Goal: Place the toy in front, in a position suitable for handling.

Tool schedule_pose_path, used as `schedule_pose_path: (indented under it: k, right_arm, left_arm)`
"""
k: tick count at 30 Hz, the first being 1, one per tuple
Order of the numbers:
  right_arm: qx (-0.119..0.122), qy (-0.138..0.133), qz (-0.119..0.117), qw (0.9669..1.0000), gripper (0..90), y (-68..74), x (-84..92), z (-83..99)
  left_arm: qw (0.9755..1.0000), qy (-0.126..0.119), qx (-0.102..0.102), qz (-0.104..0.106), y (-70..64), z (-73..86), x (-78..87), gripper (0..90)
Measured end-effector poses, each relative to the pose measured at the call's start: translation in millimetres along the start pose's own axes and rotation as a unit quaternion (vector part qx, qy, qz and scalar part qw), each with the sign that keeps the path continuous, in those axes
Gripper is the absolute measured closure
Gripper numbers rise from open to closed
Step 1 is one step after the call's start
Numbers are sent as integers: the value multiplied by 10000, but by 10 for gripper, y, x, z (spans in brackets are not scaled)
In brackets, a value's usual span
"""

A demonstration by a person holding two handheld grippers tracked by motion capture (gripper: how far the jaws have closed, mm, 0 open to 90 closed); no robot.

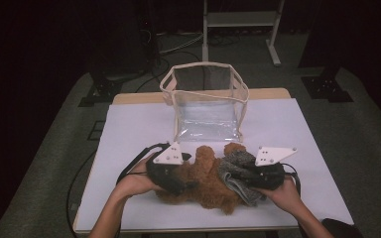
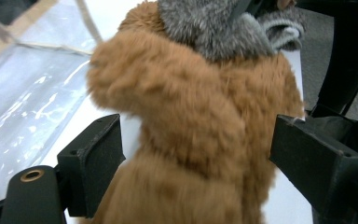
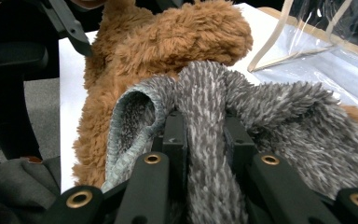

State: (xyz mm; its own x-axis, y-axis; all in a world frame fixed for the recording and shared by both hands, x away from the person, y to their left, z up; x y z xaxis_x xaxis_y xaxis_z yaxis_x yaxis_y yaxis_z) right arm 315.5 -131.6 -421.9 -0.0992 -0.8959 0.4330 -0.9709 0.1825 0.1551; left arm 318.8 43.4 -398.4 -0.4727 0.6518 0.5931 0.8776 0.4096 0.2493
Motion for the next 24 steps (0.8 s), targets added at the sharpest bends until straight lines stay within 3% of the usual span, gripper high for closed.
schedule_pose_path:
  k: [8,9,11,13,15,18,20,24]
  right_arm:
    - [66,24,-72,9999,747,67,-9,22]
    - [63,19,-74,10000,747,62,-6,25]
    - [60,20,-74,10000,746,55,0,26]
    - [79,61,1,10000,741,41,18,22]
    - [44,88,71,9999,737,3,58,20]
    - [-89,54,124,9999,732,-62,109,22]
    - [-146,41,202,9997,729,-117,135,16]
    - [-316,24,360,9988,725,-279,221,2]
  left_arm:
    - [9990,454,6,15,14,-109,-257,166]
    - [9988,485,7,15,2,-119,-281,187]
    - [9982,573,-124,-140,18,-117,-311,344]
    - [9987,466,-141,-124,17,-137,-311,514]
    - [9989,362,-123,-253,38,-163,-294,605]
    - [9997,8,157,-181,71,-233,-258,652]
    - [9987,-212,418,-177,99,-292,-248,658]
    - [9965,-449,676,-202,189,-421,-282,657]
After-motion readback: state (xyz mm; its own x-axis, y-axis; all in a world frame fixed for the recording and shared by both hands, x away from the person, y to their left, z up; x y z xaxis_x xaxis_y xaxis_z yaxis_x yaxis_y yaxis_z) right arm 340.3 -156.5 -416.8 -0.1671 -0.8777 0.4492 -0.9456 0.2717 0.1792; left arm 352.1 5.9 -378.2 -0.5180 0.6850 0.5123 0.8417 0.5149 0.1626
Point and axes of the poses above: each handheld gripper's, and its own axes: x roughly backward along the jaws, z roughly out of its underside, y roughly to its left, the point moved 8 cm from there along -x, roughly forward along the jaws, and after that the axes turned 15 degrees about -z, right-handed, at the moved point
